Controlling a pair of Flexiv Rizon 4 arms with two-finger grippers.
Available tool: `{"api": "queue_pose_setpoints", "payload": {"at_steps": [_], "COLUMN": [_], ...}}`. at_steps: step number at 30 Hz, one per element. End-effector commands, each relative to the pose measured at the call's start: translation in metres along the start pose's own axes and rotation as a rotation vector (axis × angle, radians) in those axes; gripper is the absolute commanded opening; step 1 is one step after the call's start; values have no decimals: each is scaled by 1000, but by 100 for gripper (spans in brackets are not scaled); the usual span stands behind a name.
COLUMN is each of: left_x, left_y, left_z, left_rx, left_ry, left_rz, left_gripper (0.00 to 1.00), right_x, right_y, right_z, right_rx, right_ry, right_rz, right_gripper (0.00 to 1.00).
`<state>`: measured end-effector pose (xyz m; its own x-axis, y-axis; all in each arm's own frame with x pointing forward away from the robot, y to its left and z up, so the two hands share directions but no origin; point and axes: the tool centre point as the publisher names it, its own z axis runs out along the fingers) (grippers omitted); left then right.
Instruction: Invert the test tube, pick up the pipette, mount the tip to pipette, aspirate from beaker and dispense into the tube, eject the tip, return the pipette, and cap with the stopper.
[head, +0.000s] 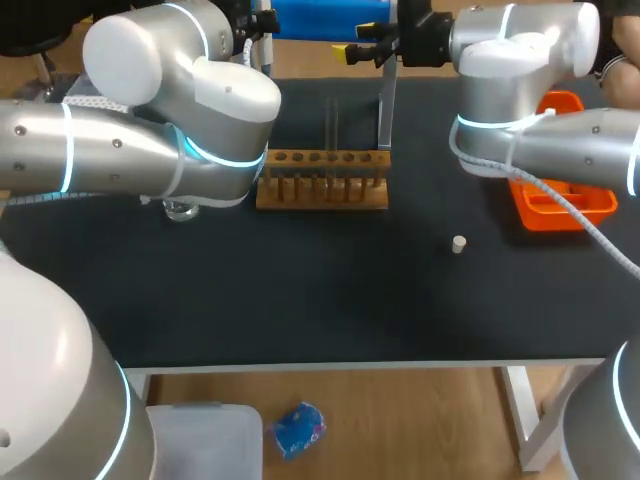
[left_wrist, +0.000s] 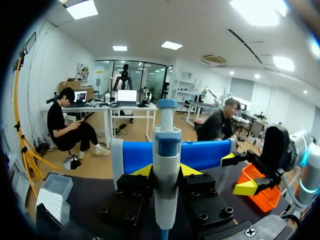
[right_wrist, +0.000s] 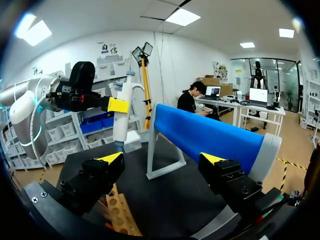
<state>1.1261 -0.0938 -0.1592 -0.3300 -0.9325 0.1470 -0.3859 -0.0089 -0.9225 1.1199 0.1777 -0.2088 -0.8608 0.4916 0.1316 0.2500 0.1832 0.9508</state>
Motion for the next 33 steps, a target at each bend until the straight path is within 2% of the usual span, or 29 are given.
{"api": "queue_pose_setpoints", "payload": {"at_steps": [1,33], "left_x": [-1,-32], "left_y": [-5,-11], "left_z": [8,44], "left_rx": [-56,-157], "left_ry": [-12,-61], "left_rz": [3,56], "left_gripper": [0,0], "right_x": [-1,-1], "right_y": [-1,-1], "right_z": [1,1], "right_rx": [-2,-2], "right_ry": [0,0], "right_rz": [0,0], "right_gripper": [100,100]}}
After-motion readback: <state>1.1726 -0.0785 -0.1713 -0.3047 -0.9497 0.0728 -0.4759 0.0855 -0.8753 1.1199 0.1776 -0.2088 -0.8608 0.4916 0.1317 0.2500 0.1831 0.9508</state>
